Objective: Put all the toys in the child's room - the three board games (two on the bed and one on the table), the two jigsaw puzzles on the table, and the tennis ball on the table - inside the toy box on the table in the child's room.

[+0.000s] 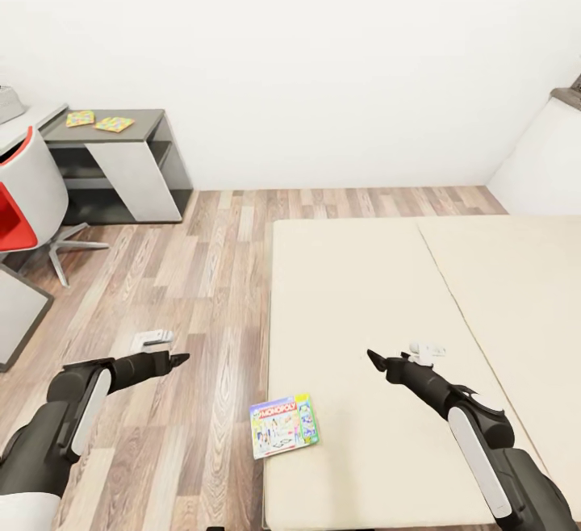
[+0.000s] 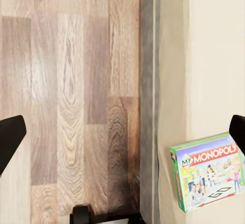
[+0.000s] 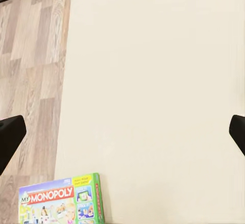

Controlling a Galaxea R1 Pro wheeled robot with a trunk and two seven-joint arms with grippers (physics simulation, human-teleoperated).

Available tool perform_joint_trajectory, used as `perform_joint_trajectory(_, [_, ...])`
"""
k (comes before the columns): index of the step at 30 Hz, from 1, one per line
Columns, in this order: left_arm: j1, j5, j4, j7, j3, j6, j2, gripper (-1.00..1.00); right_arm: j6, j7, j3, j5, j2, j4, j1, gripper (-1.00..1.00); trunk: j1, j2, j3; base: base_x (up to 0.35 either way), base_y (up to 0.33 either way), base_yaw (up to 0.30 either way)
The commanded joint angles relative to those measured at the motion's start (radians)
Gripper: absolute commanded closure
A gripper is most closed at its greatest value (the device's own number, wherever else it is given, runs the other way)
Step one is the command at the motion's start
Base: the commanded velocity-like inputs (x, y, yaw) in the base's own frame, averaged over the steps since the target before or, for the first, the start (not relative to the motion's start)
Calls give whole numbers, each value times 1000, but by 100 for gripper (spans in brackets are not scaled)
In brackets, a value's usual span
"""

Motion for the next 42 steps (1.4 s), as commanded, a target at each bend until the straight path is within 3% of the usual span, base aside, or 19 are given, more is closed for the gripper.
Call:
perform_joint_trajectory(1, [-1,8,-1,3,1,6,-1,-100,5,-15,1,-4,0,-1,-1,-100,1,-2,0,0,0,0])
perform_joint_trajectory(8, [-1,9,0,7,1,-1,-3,-100,9,-176,2,-7,16,-1,-1,-100,1,-2,12,0,0,0])
perform_joint_trajectory(16, [-1,7,0,8,1,-2,-3,-100,18,-273,2,-4,57,-1,-1,-100,1,-2,25,0,0,0])
perform_joint_trajectory(24, [-1,7,0,8,0,-3,-3,-100,23,-358,3,-7,73,-1,-1,-100,1,-2,38,0,0,0])
perform_joint_trajectory(42, [-1,7,0,8,-1,-4,-3,-100,23,-387,3,-9,76,1,-1,-100,1,-2,68,0,0,0])
